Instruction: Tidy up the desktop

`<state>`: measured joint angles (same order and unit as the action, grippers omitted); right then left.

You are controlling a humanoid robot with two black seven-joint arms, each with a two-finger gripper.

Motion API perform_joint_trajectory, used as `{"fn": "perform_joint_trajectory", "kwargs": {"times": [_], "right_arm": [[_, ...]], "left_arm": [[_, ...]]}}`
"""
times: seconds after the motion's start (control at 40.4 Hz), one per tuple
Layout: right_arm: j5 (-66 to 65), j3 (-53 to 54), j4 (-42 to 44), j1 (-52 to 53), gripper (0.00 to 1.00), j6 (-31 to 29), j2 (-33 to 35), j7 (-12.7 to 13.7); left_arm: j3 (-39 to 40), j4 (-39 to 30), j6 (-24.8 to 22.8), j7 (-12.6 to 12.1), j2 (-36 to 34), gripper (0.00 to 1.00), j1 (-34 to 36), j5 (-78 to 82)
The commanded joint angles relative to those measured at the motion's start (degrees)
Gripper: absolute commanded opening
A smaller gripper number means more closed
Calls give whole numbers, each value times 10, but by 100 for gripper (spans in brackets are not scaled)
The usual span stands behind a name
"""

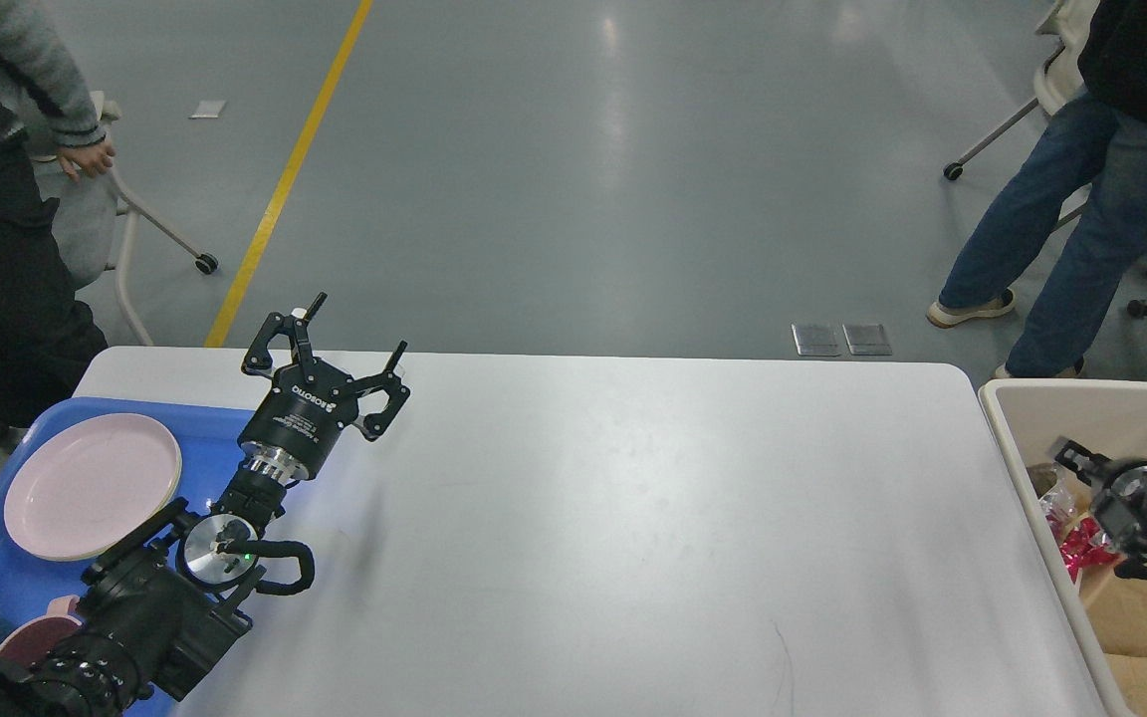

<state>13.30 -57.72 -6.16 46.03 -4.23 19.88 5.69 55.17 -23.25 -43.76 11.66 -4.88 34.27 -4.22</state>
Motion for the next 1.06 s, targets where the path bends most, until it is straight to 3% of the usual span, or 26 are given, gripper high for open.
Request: {"fn": "perform_joint_trajectory", "kwargs": {"times": [0.0, 0.148, 0.272, 0.346, 0.47, 0.593, 0.643, 0.692, 0.717, 0.742, 0.791, 0.816, 0.89, 1.039], "right_arm": [[1, 205, -6, 41, 100, -3, 2, -5], [1, 470, -10, 52, 100, -8, 25, -8], [1, 743, -69, 55, 100, -18, 46, -16], [1, 854, -121, 48, 100, -45, 52, -20], [1, 1022, -243, 5, 100, -82, 52, -21], [0, 1069, -290, -10, 100, -82, 22, -31], [-1, 1068, -289, -13, 100, -82, 1, -53], [-9, 1068, -289, -22, 100, -83, -18, -93], [-12, 1068, -289, -30, 100, -83, -25, -118], [-19, 1066, -287, -43, 100, -83, -38, -167], [-48, 1067, -276, -52, 100, -81, -60, -224], [-61, 1067, -271, -52, 100, -80, -69, -237], [-86, 1068, -255, -56, 100, -79, -85, -252], [-87, 1071, -248, -70, 100, -73, -91, -253]], "left_arm": [[0, 1, 0, -1, 0, 97, 0, 0], [0, 0, 0, -1, 0, 97, 0, 0], [0, 0, 0, 0, 0, 97, 0, 0], [-1, 0, 0, 0, 0, 97, 0, 0], [-1, 1, 0, 0, 0, 97, 0, 0], [0, 1, 0, 0, 0, 97, 0, 0], [0, 0, 0, 0, 0, 97, 0, 0], [-1, 0, 0, -1, 0, 97, 0, 0], [-1, 0, 0, 0, 0, 97, 0, 0], [-1, 0, -1, -1, 0, 97, 0, 0], [-1, 0, 0, -1, 0, 97, 0, 0], [0, 0, 0, -1, 0, 97, 0, 0], [-1, 0, 0, -1, 0, 97, 0, 0], [-1, 0, -1, 0, 0, 97, 0, 0]]}}
